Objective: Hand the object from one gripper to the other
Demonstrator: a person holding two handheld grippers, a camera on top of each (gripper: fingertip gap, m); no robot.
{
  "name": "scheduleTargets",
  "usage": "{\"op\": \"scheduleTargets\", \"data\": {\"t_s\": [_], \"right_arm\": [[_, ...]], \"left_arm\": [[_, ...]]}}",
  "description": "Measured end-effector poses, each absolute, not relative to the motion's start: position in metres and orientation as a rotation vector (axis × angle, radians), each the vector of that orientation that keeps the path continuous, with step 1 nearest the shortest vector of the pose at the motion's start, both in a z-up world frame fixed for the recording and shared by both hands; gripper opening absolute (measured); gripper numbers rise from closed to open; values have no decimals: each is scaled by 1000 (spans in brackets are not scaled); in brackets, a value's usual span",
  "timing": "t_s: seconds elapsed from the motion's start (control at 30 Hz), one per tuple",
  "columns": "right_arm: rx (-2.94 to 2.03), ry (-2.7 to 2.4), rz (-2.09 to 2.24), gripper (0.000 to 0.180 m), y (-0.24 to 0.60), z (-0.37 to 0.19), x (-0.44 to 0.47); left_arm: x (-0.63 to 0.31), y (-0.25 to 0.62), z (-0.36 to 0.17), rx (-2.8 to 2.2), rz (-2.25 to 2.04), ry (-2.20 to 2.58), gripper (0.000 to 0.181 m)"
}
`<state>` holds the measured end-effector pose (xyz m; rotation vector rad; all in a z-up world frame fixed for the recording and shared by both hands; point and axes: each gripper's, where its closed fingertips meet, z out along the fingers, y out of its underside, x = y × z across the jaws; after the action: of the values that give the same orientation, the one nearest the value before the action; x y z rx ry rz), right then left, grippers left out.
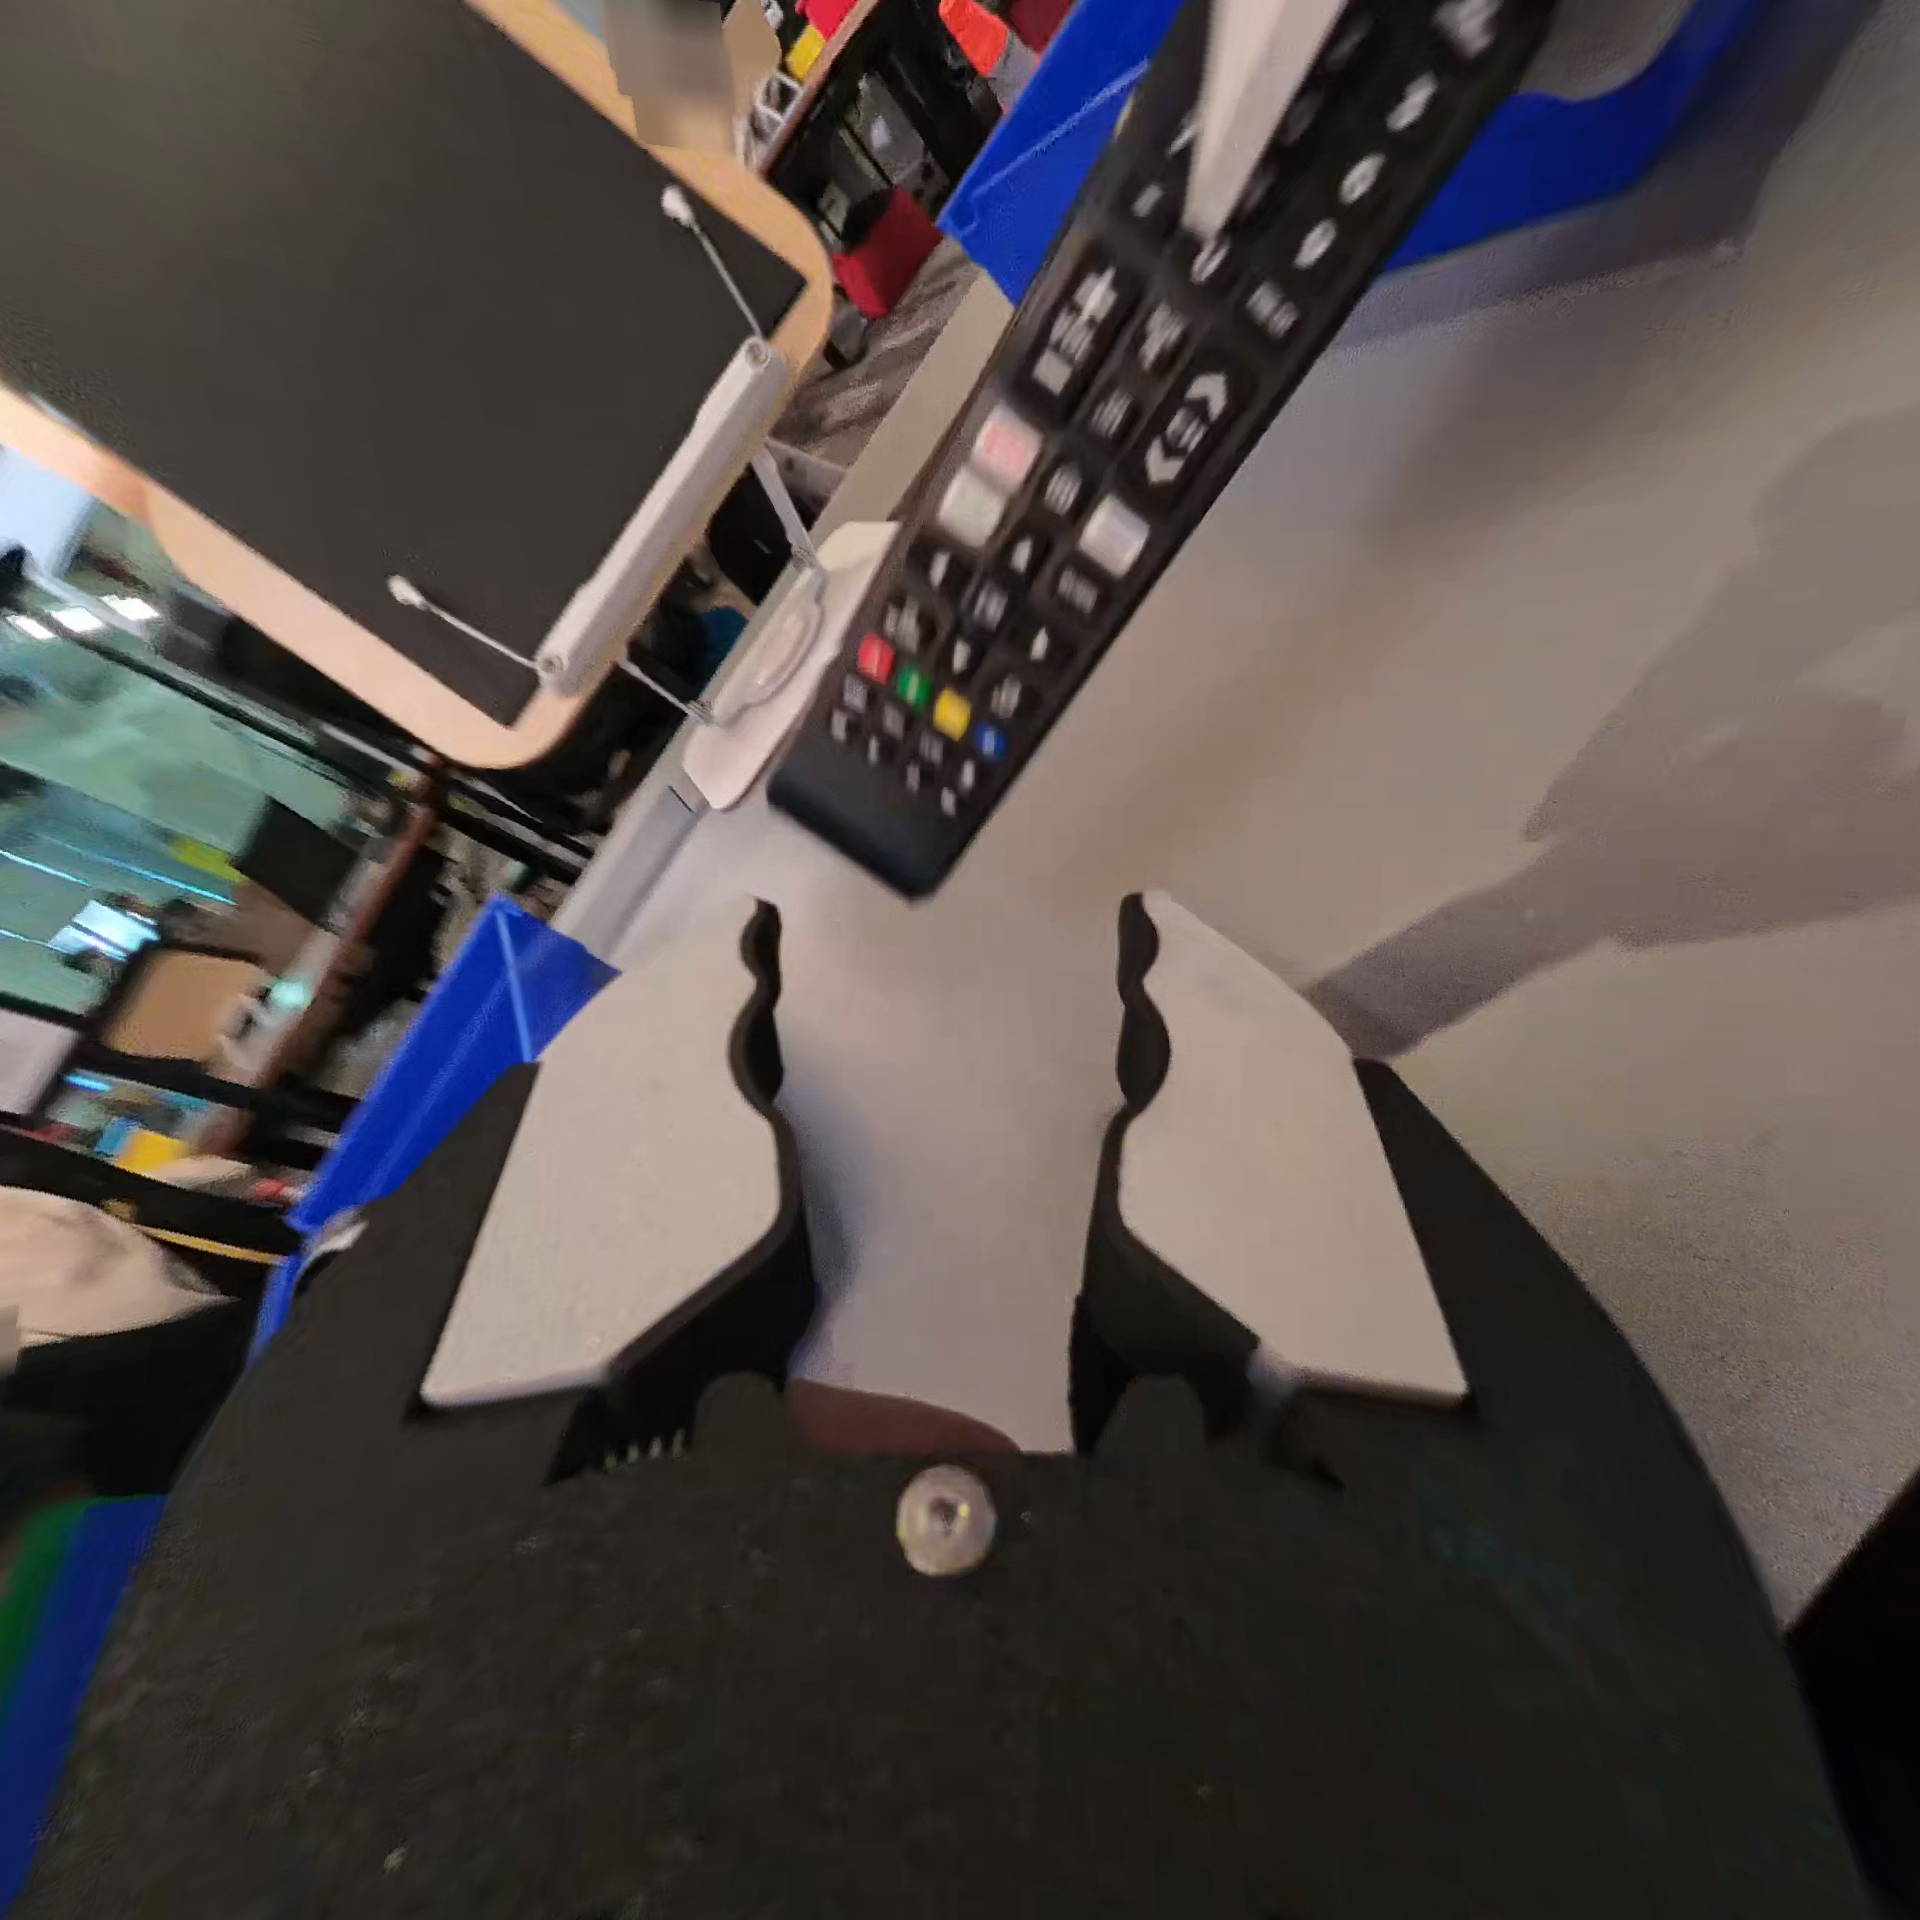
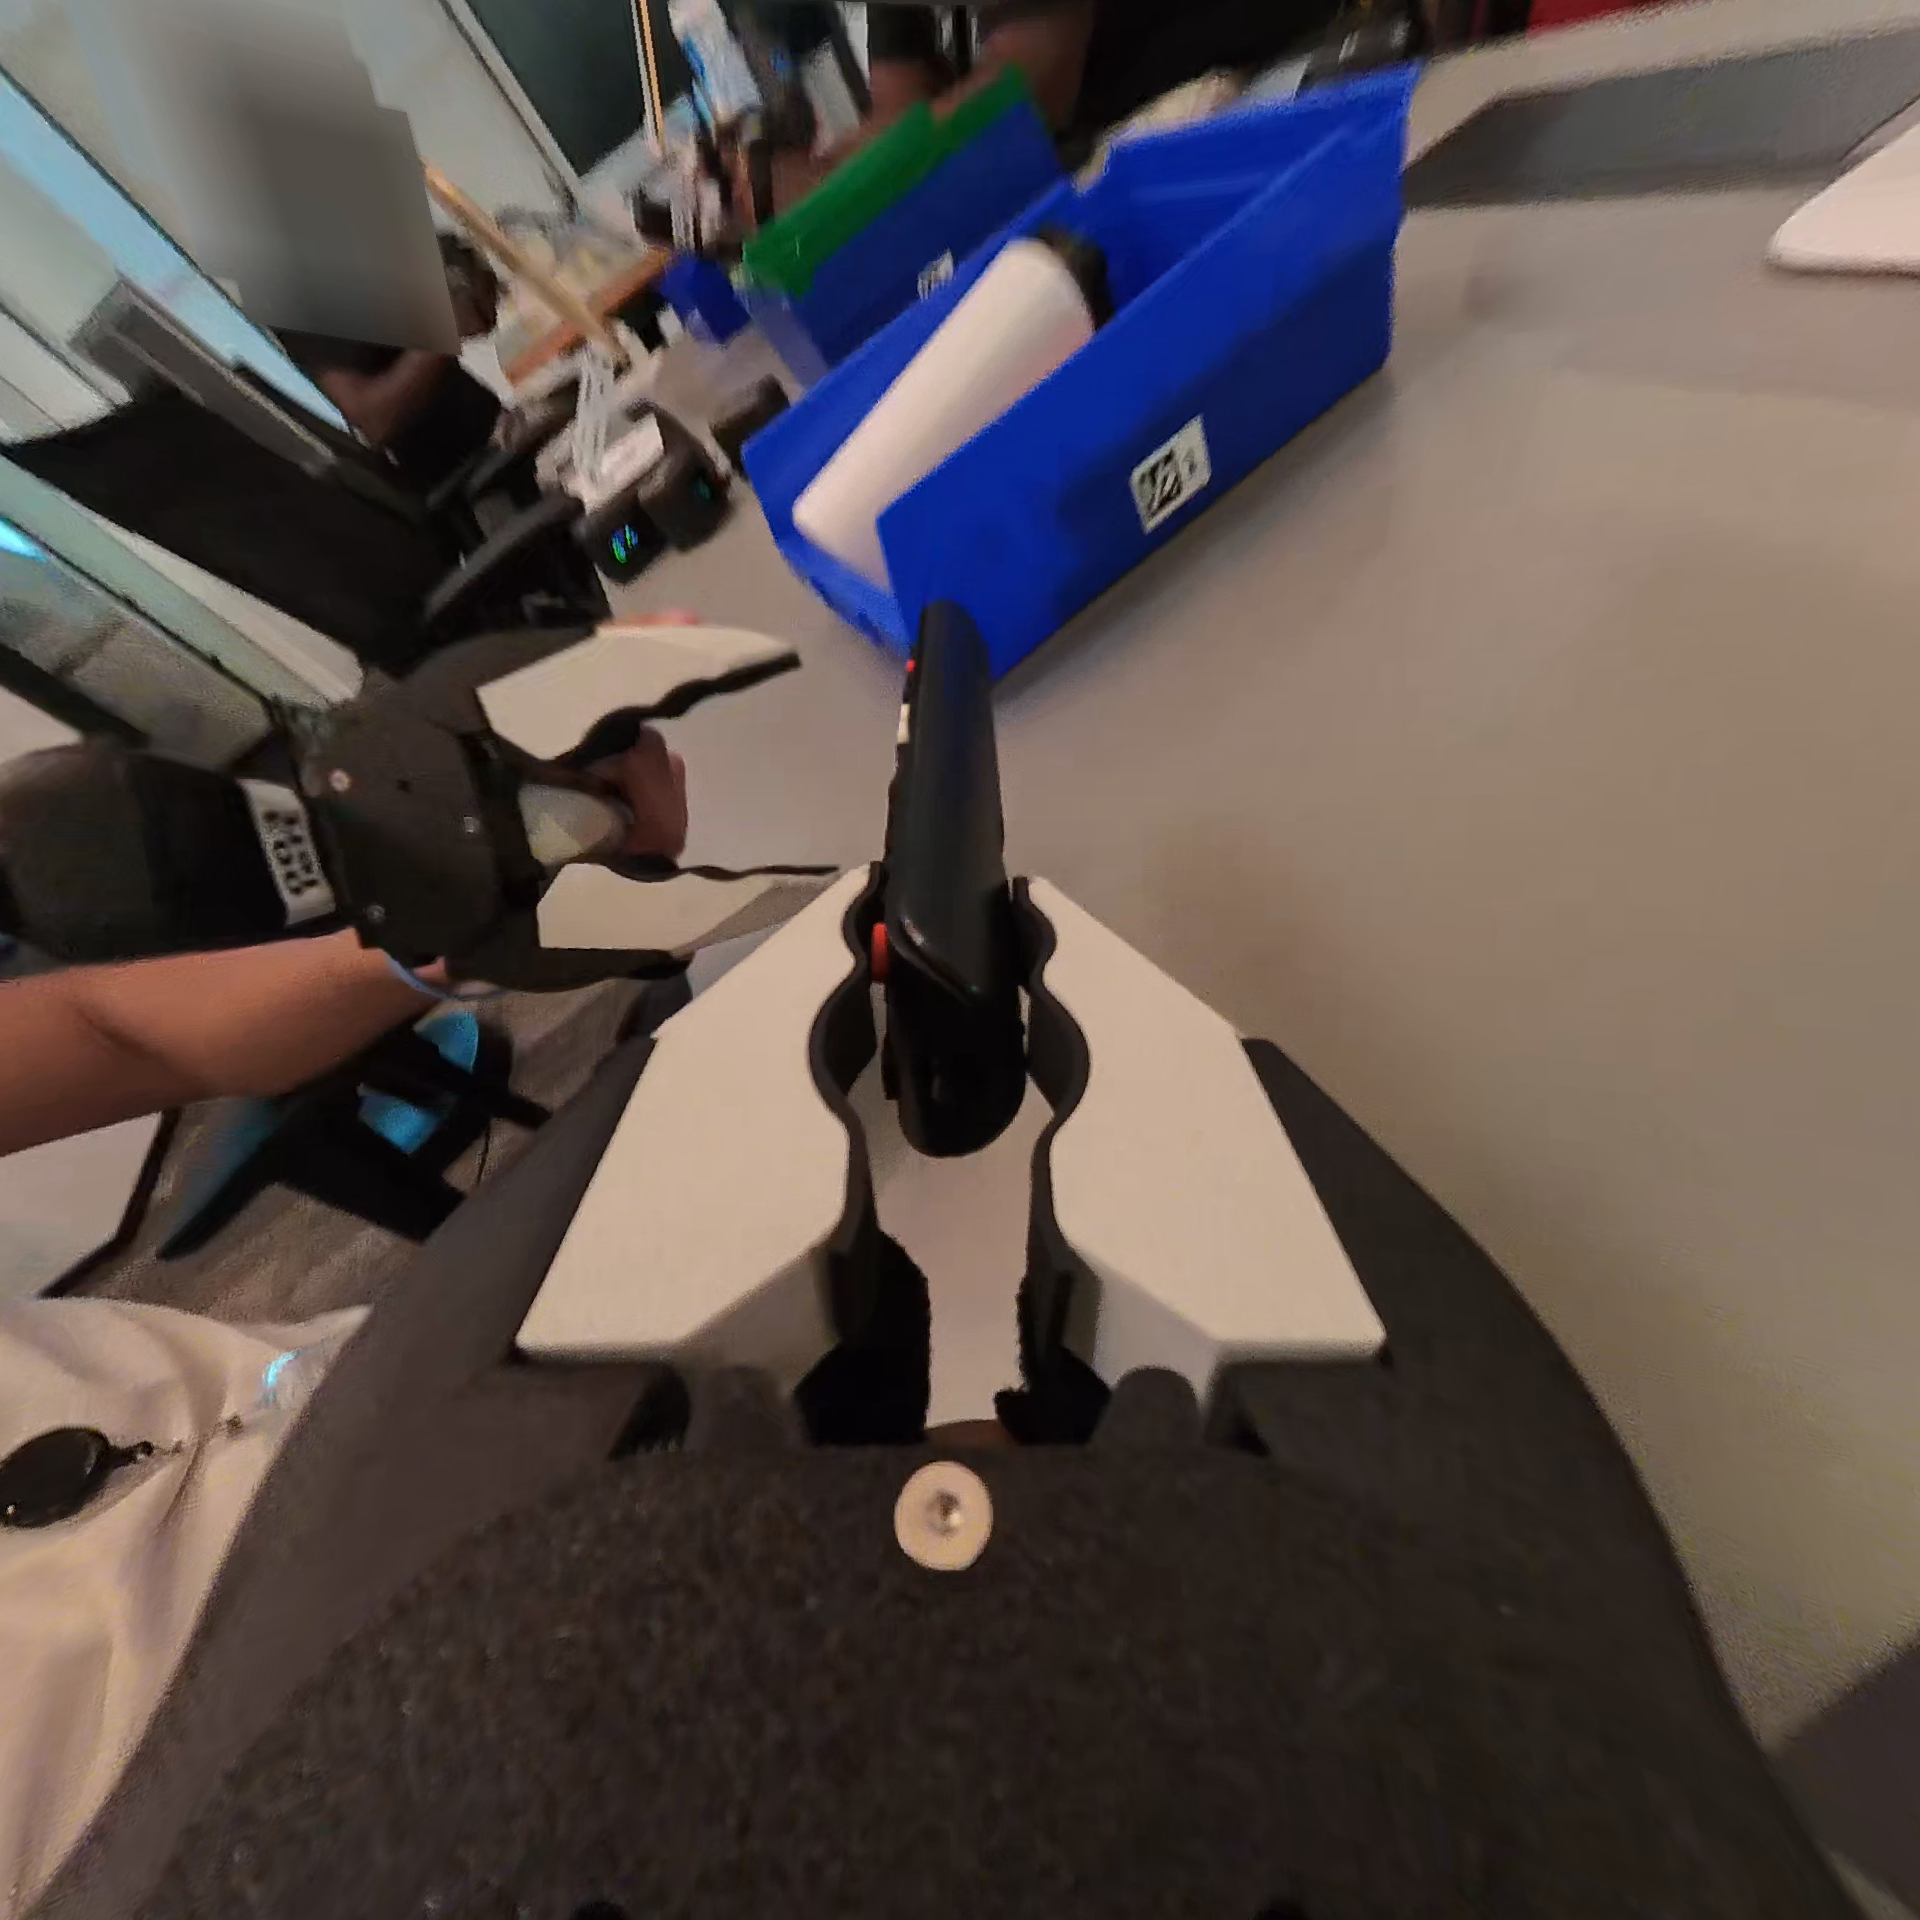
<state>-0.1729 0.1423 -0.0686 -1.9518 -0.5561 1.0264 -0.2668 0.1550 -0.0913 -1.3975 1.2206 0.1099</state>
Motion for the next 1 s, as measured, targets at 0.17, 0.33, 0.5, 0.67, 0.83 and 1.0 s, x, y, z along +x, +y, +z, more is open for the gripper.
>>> {"op": "scheduleTargets", "data": {"t_s": [0.17,0.33,0.5,0.67,0.83,1.0], "right_arm": [[-2050,-715,973,24,126,-88,-215],[-2034,-744,952,24,125,-88,-224],[-2001,-770,924,23,123,-84,-228],[-1999,-834,998,23,110,-84,-242],[-1901,-856,1106,31,103,-70,-242],[-1581,-849,979,66,109,-24,-212]], "left_arm": [[-258,147,-93,-1292,227,1314,70],[-255,142,-109,-1317,203,1399,72],[-250,140,-117,-1330,197,1430,78],[-251,143,-121,-1344,218,1426,60],[-251,143,-118,-1383,141,1428,58],[-242,127,-110,-1535,-387,1348,56]]}}
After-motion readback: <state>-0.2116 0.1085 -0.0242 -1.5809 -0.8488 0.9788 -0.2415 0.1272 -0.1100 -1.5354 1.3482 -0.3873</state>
